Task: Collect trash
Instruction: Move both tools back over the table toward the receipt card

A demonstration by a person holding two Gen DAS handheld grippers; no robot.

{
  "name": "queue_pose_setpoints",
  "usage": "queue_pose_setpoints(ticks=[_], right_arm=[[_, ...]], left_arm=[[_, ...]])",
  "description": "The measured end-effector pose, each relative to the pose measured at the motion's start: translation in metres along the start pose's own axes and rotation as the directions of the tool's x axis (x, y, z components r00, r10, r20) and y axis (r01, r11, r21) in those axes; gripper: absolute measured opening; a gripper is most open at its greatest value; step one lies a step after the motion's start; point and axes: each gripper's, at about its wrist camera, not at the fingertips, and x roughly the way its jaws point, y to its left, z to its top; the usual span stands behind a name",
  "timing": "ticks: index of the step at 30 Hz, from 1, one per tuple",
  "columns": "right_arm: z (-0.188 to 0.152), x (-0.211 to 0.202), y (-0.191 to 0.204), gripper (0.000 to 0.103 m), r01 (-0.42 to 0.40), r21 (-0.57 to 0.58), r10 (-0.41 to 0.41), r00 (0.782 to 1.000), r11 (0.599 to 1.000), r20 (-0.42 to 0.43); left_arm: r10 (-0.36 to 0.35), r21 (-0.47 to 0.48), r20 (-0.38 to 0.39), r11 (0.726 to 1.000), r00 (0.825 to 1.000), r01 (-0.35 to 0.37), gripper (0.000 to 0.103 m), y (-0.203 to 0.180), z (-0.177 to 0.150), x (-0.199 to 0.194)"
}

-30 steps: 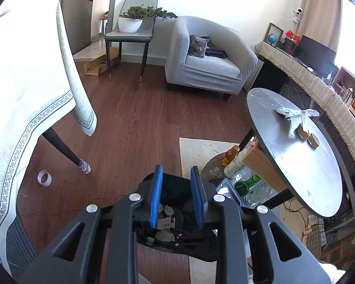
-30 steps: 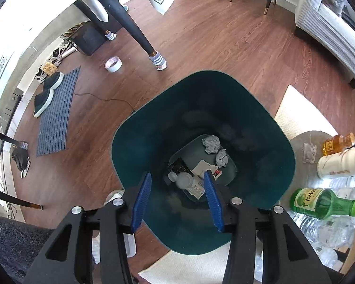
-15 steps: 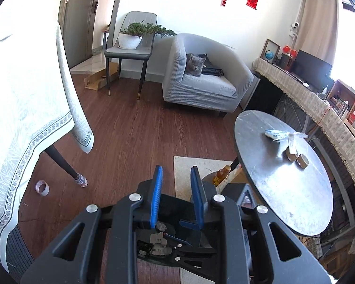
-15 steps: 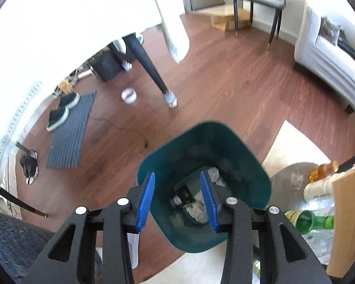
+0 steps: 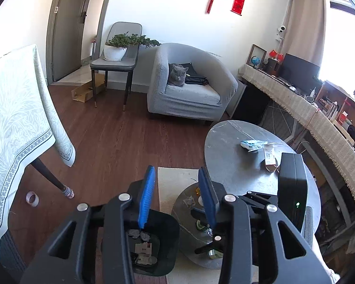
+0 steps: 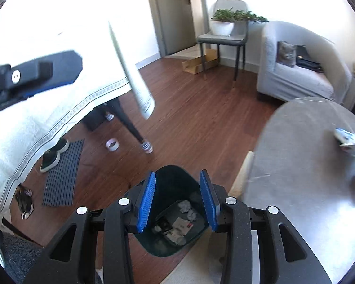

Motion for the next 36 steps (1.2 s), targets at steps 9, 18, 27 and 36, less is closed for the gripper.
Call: queue_pose_setpoints(ticks=[9, 18, 27, 36], right_arm=[[-0.015, -0.053, -0.067, 0.039, 0.097, 0.080, -0.102, 0.993, 0.992, 0.061], [-0.035, -0.091, -0.135, 0.040, 0.188, 0.162, -0.203, 0.976, 0.969, 0.082], [-0.049, -0.112, -0.184, 0.059, 0.297, 0.209, -0.318, 0.945, 0.932, 0.076], [-0.062, -0.116, -0.221, 0.064, 0.332, 0.238, -0.351, 0.935, 0.913, 0.043]], left_arm=[[-0.075, 0.028, -0.015, 0.997, 0.997, 0.076, 0.051, -0.049, 0.004, 0.027], [-0.139, 0.066, -0.045, 0.988, 0.989, 0.141, 0.055, -0.100, 0.007, 0.068], [-0.217, 0.043, -0.103, 0.974, 0.971, 0.222, 0.062, -0.136, 0.006, 0.115], [-0.264, -0.011, -0.158, 0.964, 0.951, 0.266, 0.063, -0.152, 0.006, 0.158]])
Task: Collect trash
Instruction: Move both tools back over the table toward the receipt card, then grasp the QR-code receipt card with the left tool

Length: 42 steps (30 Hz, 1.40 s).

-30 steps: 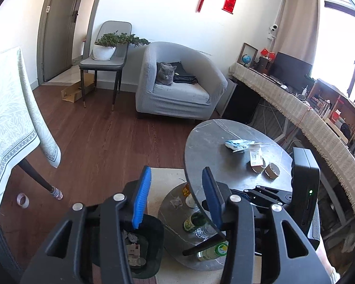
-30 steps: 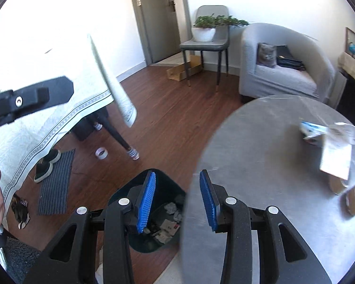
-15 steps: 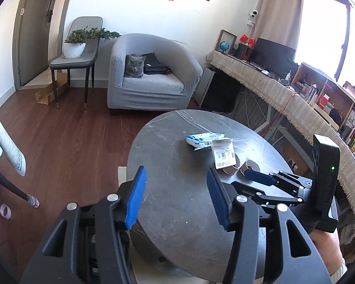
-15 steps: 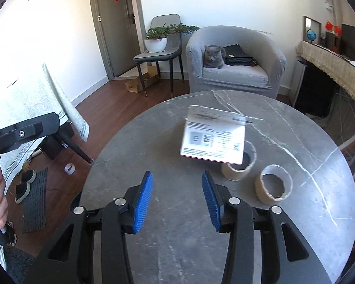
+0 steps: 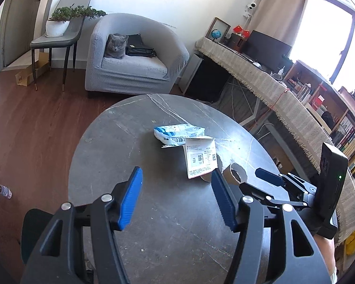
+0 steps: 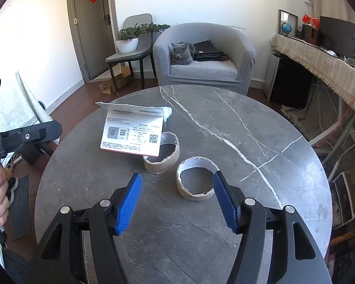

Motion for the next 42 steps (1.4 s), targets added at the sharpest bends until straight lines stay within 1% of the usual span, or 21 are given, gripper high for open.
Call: queue_pose_setpoints(ticks=[4, 8, 11, 17, 20, 23, 25, 31, 34, 38, 40, 42], right_arm=[[-0.010, 0.001, -0.008, 0.065, 0.003, 0.001, -0.003, 1.000, 1.000, -0.022], [-0.012, 0.001, -0.015, 0.066, 0.000, 0.022, 0.001, 1.000, 1.000, -0.020], [-0.012, 0.003, -0.019, 0.066, -0.008, 0.037, 0.009, 1.000, 0.999, -0.027], [-0.010, 0.010, -0.025, 0.066, -0.016, 0.055, 0.019, 0.999, 0.998, -0.042], [-0.009, 0.013, -0.031, 0.067, -0.026, 0.066, 0.030, 0.998, 0.997, -0.048], [-0.009, 0.017, -0.032, 0.069, -0.034, 0.063, 0.038, 0.997, 0.997, -0.061], [-0.009, 0.021, -0.031, 0.069, -0.032, 0.057, 0.037, 0.996, 0.998, -0.078], [-0.007, 0.026, -0.027, 0.069, -0.030, 0.045, 0.034, 0.996, 0.999, -0.088], [-0.007, 0.027, -0.026, 0.069, -0.027, 0.043, 0.030, 0.996, 0.999, -0.088], [-0.007, 0.029, -0.023, 0.069, -0.017, 0.033, 0.020, 0.995, 0.999, -0.095], [-0.005, 0.031, -0.023, 0.069, -0.012, 0.034, 0.015, 0.996, 0.999, -0.092], [-0.003, 0.032, -0.023, 0.069, -0.012, 0.040, 0.015, 0.996, 0.999, -0.090]], left_arm=[[-0.029, -0.025, -0.020, 0.999, 0.999, 0.028, 0.063, -0.001, -0.001, 0.013], [-0.032, -0.043, -0.019, 0.999, 0.999, 0.032, 0.063, -0.006, 0.003, 0.024], [-0.017, -0.038, -0.023, 0.999, 1.000, 0.016, 0.063, -0.009, 0.005, 0.035], [-0.045, -0.080, -0.052, 0.996, 0.998, 0.041, 0.060, -0.009, 0.009, 0.061], [-0.057, -0.091, -0.063, 0.994, 0.996, 0.051, 0.055, -0.009, 0.012, 0.070], [-0.115, -0.136, -0.057, 0.985, 0.992, 0.106, 0.049, -0.005, 0.014, 0.074], [-0.143, -0.154, -0.055, 0.979, 0.988, 0.133, 0.042, -0.003, 0.016, 0.076], [-0.146, -0.147, -0.066, 0.980, 0.987, 0.136, 0.022, -0.006, 0.014, 0.081], [-0.172, -0.155, -0.059, 0.975, 0.983, 0.161, 0.017, -0.006, 0.015, 0.079], [-0.159, -0.124, -0.054, 0.981, 0.986, 0.151, 0.011, -0.010, 0.014, 0.076], [-0.153, -0.110, -0.049, 0.983, 0.987, 0.146, 0.005, -0.014, 0.014, 0.072], [-0.144, -0.098, -0.043, 0.985, 0.989, 0.140, 0.002, -0.017, 0.015, 0.068]])
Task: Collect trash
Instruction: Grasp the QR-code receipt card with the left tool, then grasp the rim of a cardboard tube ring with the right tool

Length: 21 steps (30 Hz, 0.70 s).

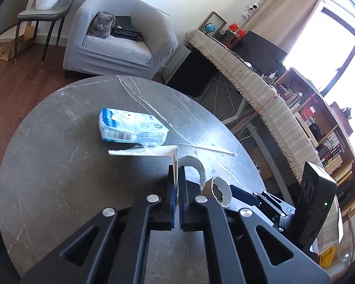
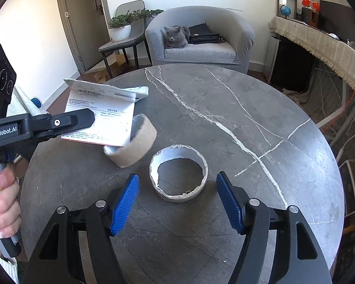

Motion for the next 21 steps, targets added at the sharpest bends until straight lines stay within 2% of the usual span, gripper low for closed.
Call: queue_pose_setpoints(ticks=[8, 16, 21], right_arm=[[0.005, 0.006, 0.006, 0.069, 0.017, 0.002, -0.017, 1.000, 1.000, -0.003], [0.010, 0.013, 0.012, 0.068, 0.059, -0.003, -0.059, 0.998, 0.998, -0.014], [0.010, 0.012, 0.010, 0.049, 0.095, 0.000, -0.095, 0.995, 0.995, -0.015]], left_arm=[[0.009, 0.103, 0.006, 0.995, 1.000, -0.009, 0.001, -0.020, -0.003, -0.016], [0.024, 0.147, 0.025, 0.989, 0.999, -0.028, 0.002, -0.018, -0.004, -0.040], [0.042, 0.147, 0.038, 0.988, 0.998, -0.047, 0.002, -0.009, -0.001, -0.055]])
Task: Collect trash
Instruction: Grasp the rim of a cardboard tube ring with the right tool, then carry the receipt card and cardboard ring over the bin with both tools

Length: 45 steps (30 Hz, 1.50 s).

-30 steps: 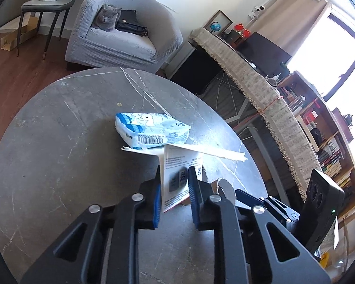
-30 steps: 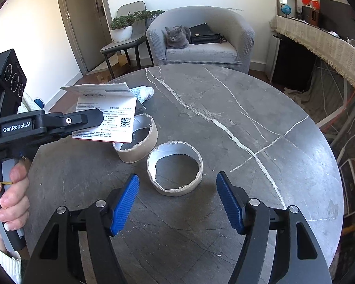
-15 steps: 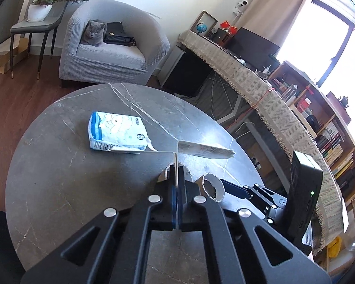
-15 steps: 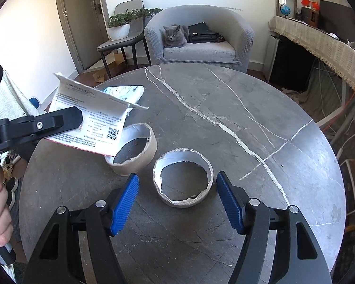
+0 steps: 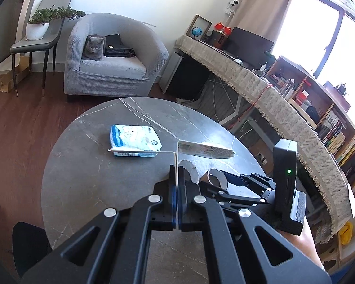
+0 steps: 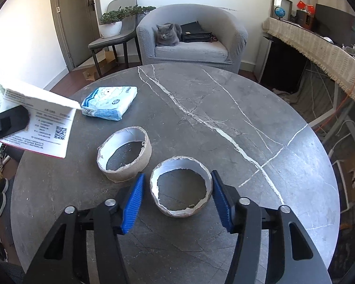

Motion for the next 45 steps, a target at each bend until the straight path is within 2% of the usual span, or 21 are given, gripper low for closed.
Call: queue_pose_setpoints(ticks=[13, 23, 29, 36, 40, 45], right_arm=[[-0.007, -0.020, 0.014, 0.048, -0.016, 0.004, 0.016, 0.999, 1.000, 0.031], [-0.021, -0.042, 0.048, 0.048, -0.085, -0.047, 0.087, 0.994, 0.995, 0.058], [-0.021, -0.046, 0.072, 0.048, -0.164, -0.065, 0.169, 0.983, 0.984, 0.075], [-0.017, -0.048, 0.105, 0.048, -0.257, -0.090, 0.264, 0.962, 0.962, 0.075], [-0.013, -0.050, 0.125, 0.048, -0.280, -0.127, 0.292, 0.953, 0.951, 0.081], [-0.006, -0.048, 0.152, 0.048, -0.316, -0.156, 0.331, 0.940, 0.936, 0.079]], left_arm=[[0.068, -0.034, 0.048, 0.997, 0.997, -0.066, 0.002, 0.019, -0.007, -0.047], [0.148, -0.028, 0.054, 0.989, 0.988, -0.147, 0.002, 0.030, -0.032, -0.082], [0.217, 0.017, 0.076, 0.976, 0.973, -0.219, 0.002, 0.030, -0.041, -0.100], [0.269, 0.024, 0.090, 0.962, 0.959, -0.272, 0.002, 0.045, -0.048, -0.121], [0.297, 0.003, 0.103, 0.954, 0.949, -0.299, 0.002, 0.062, -0.049, -0.137], [0.327, -0.038, 0.078, 0.945, 0.942, -0.325, 0.002, 0.092, -0.057, -0.149]])
